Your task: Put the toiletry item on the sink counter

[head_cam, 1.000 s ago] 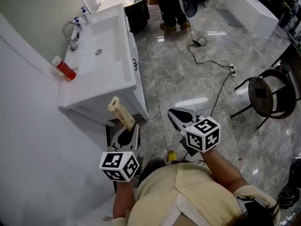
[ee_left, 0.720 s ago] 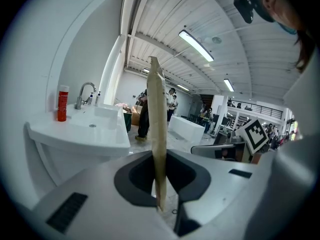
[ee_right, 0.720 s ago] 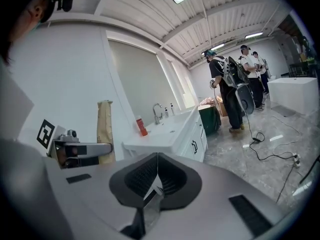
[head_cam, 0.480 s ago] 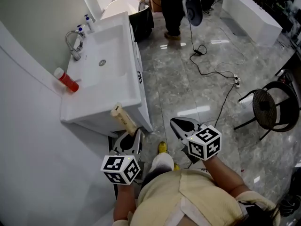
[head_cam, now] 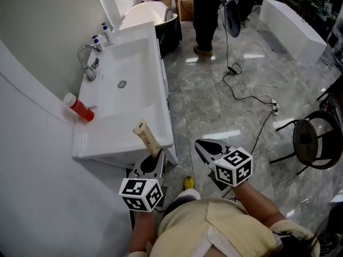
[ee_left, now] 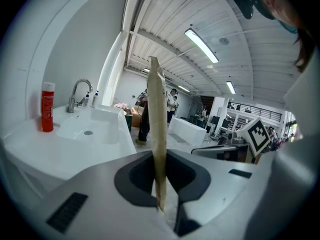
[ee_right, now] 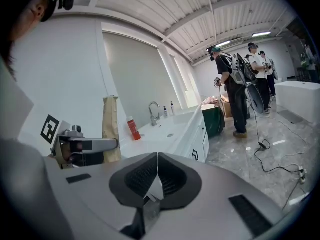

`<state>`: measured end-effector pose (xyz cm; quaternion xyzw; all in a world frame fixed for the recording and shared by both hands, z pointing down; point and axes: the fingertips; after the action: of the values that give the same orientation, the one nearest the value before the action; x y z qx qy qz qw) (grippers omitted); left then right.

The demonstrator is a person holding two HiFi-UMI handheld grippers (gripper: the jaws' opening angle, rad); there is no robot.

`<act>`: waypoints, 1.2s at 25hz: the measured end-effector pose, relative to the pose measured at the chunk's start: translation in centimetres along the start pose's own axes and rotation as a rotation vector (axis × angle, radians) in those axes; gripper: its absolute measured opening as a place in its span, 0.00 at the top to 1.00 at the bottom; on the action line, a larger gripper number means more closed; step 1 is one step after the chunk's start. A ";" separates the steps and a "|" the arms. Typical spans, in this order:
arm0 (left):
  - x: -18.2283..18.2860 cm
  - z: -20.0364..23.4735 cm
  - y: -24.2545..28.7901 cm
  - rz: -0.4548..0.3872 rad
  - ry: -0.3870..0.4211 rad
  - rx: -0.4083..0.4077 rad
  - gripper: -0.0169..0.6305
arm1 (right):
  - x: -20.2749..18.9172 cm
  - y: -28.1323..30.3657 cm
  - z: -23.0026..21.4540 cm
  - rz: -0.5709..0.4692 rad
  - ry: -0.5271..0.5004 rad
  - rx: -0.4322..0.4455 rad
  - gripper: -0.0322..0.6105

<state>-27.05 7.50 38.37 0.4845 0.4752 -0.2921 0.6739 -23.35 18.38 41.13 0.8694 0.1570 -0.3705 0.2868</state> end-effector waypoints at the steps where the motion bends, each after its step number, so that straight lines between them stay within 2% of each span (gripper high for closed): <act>1: 0.3 0.6 0.3 -0.002 -0.001 0.001 0.87 | 0.3 0.6 0.1 0.003 -0.001 0.004 0.91; 13: 1.9 7.0 3.1 0.017 0.017 -0.003 0.87 | 2.9 7.3 0.8 0.021 -0.010 0.019 0.91; 22: 2.6 8.5 5.7 0.019 -0.003 -0.005 0.87 | 4.8 9.1 -0.9 0.026 -0.015 0.004 0.91; 25: 3.0 9.1 6.7 0.020 -0.007 0.011 0.87 | 6.0 10.0 -1.8 0.024 -0.016 0.009 0.91; 30: 4.3 10.4 9.2 0.015 -0.019 0.083 0.87 | 8.5 11.6 -3.7 0.038 -0.043 0.055 0.91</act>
<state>-13.86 1.40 38.69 0.5128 0.4524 -0.3113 0.6599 -9.92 12.07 41.37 0.8716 0.1242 -0.3876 0.2732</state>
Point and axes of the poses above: the fingertips, and each gripper's own axes: y forward along the fingers, z to its left, x out of its top, and after that the axes turned 15 degrees about y, right-handed
